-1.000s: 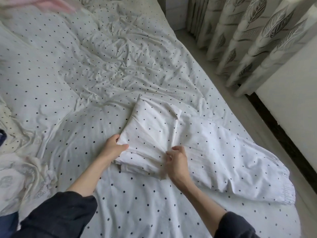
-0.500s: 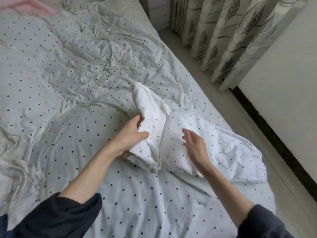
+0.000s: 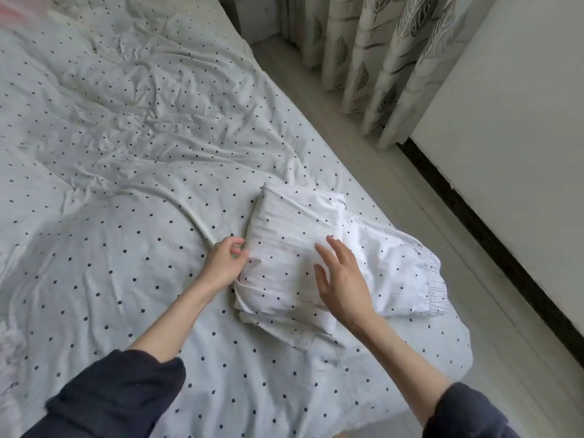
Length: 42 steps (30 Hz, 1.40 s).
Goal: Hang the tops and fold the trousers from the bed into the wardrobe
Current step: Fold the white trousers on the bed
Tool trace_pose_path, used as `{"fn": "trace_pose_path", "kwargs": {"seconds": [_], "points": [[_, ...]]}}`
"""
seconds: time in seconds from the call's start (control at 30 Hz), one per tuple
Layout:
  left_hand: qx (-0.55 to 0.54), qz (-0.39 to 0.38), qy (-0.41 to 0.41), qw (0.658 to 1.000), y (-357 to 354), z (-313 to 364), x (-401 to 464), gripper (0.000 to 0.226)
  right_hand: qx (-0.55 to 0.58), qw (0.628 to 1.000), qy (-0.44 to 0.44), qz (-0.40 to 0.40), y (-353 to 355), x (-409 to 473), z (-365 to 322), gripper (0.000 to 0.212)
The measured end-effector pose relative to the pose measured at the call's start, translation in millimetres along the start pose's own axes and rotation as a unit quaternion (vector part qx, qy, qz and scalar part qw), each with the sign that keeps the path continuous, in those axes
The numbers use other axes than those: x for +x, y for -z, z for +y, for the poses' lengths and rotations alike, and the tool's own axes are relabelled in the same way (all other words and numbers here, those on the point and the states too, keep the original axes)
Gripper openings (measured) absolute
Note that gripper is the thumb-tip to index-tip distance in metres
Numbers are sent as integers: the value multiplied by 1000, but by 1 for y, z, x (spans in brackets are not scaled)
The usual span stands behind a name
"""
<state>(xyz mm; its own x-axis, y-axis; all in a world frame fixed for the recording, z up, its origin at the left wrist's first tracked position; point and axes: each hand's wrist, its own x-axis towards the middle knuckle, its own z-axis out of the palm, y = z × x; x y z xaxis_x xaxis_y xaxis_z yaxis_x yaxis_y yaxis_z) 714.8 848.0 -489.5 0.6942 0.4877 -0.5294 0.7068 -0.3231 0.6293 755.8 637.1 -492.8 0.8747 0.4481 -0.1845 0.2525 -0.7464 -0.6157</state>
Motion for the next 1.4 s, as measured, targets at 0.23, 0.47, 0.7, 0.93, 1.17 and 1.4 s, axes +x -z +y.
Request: {"fn": "trace_pose_path", "kwargs": {"seconds": [0.23,0.47,0.7,0.93,1.17,1.4], "points": [[-145,-73,75,984,-12,0,12,36,-146,983,67,-94,-20,5,15,49],[-110,-66,-4,992,30,16,1,30,-159,970,56,-174,-19,9,-9,73],[-42,28,-35,998,138,14,-31,31,-73,964,123,-223,-58,38,-104,77],[118,75,-43,989,159,30,-47,24,199,946,60,-248,-61,51,-133,47],[-4,-133,-125,983,63,89,-55,35,498,837,-183,-134,20,41,-61,36],[45,-81,-174,980,27,52,-24,43,247,944,-209,-59,20,40,-17,32]]}}
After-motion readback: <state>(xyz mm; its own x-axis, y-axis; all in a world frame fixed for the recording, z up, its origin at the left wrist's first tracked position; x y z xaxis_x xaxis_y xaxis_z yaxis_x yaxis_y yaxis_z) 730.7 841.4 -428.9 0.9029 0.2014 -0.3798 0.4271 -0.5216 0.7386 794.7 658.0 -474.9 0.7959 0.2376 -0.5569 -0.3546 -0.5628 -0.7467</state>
